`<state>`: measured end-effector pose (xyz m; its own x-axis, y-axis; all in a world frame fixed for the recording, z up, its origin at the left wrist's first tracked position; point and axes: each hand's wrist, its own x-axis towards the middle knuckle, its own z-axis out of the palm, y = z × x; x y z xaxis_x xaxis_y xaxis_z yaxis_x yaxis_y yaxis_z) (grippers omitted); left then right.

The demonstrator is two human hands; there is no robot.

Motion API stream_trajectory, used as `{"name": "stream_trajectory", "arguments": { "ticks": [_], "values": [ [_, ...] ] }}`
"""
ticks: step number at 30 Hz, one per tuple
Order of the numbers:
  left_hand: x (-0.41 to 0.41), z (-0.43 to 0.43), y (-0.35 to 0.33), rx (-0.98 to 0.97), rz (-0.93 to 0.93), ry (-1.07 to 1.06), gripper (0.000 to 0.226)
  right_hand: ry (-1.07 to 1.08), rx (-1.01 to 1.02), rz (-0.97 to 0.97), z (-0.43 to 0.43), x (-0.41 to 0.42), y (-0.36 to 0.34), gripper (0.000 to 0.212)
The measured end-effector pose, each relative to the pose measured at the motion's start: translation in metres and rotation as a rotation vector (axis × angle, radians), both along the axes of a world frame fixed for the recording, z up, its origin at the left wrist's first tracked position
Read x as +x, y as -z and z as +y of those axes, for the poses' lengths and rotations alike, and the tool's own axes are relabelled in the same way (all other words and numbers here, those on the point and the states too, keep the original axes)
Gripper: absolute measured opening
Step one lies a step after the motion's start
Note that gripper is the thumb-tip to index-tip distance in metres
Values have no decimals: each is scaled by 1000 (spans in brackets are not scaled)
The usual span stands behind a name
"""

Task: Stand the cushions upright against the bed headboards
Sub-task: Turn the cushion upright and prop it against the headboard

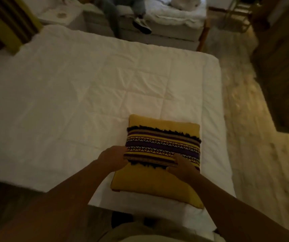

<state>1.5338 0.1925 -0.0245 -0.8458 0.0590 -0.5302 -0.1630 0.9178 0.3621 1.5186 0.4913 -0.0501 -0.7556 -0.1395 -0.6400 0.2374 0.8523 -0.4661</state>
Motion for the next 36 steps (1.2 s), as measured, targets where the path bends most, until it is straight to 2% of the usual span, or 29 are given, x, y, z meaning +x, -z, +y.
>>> {"name": "stream_trajectory", "arguments": {
  "ticks": [3,8,21,28,34,36],
  "values": [
    [-26,13,6,9,-30,75,54,73,11,0,24,-8,11,82],
    [-58,41,28,-46,-72,151,49,143,-8,20,64,-35,27,61],
    [-95,52,92,59,-253,-73,55,280,-27,-42,110,-83,97,56],
    [-115,29,141,188,-267,-256,73,446,-3,-49,124,-97,142,66],
    [-138,9,184,215,-359,-327,112,605,-7,-140,132,-107,181,81],
    [-143,7,195,262,-410,-377,133,638,-44,-197,135,-111,193,82]
  ]
}}
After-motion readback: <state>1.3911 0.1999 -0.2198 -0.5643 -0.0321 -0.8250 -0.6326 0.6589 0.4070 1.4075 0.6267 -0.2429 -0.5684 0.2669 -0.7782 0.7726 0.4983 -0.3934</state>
